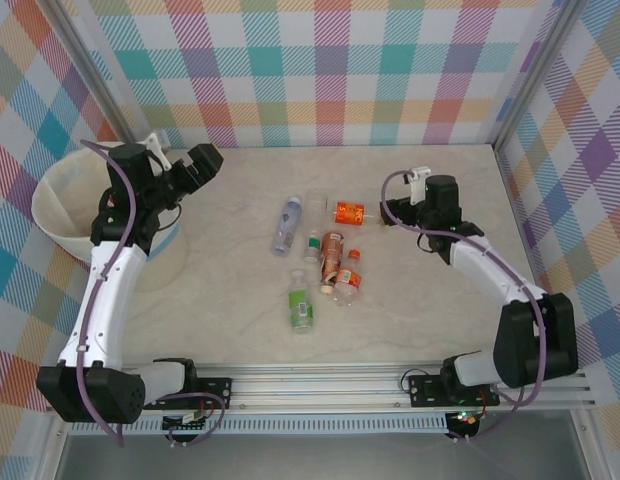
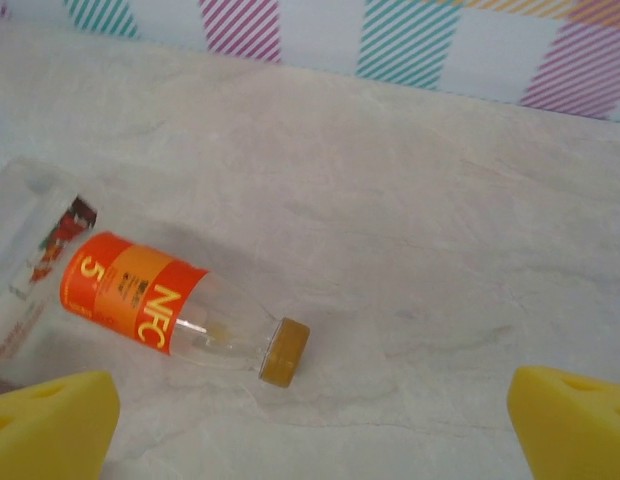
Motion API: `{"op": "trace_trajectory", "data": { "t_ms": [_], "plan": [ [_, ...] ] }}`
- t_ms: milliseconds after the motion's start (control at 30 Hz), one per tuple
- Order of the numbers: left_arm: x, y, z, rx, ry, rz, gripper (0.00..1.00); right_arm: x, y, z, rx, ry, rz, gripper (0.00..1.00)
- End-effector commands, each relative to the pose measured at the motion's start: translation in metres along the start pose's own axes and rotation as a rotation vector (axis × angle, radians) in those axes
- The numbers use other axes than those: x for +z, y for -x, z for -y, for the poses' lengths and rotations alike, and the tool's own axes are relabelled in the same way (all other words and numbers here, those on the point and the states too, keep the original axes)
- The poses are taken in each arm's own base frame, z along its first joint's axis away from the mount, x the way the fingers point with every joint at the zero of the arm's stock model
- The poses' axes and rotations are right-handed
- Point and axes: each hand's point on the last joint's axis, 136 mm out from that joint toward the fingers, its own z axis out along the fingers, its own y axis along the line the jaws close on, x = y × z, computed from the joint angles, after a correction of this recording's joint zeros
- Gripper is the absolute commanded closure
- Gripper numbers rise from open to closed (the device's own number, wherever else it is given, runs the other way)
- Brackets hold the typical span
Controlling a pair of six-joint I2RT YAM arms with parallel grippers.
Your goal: Put the plastic bottles in the bin
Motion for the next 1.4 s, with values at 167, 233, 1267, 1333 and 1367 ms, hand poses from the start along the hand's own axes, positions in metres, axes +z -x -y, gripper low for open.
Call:
{"op": "trace_trajectory", "data": {
  "t_ms": [167,233,1267,1333,1367],
  "plan": [
    [-0.025,-0.038,0.019,0.035,-0.134,-0.072,0.0,0.038,-0.042,-0.024,-0.42,0.32,-0.239,0.01],
    [-0.029,-0.045,0.015,0.035,-0.123,-0.085,0.0,0.046,-0.051,-0.031,-0.484,0.399,-0.293,0.01],
    [-0.031,-0.073,0.022,-0.011,-0.197,-0.114,0.0,0.098,-0.093,-0.044,-0.712,0.406,-0.333,0.6],
    [-0.025,-0.076,0.03,-0.028,-0.221,-0.115,0.0,0.081,-0.074,-0.047,-0.593,0.382,-0.306,0.6],
    [-0.02,-0.081,0.034,-0.037,-0.235,-0.124,0.0,0.07,-0.061,-0.051,-0.521,0.382,-0.279,0.59]
  ]
}}
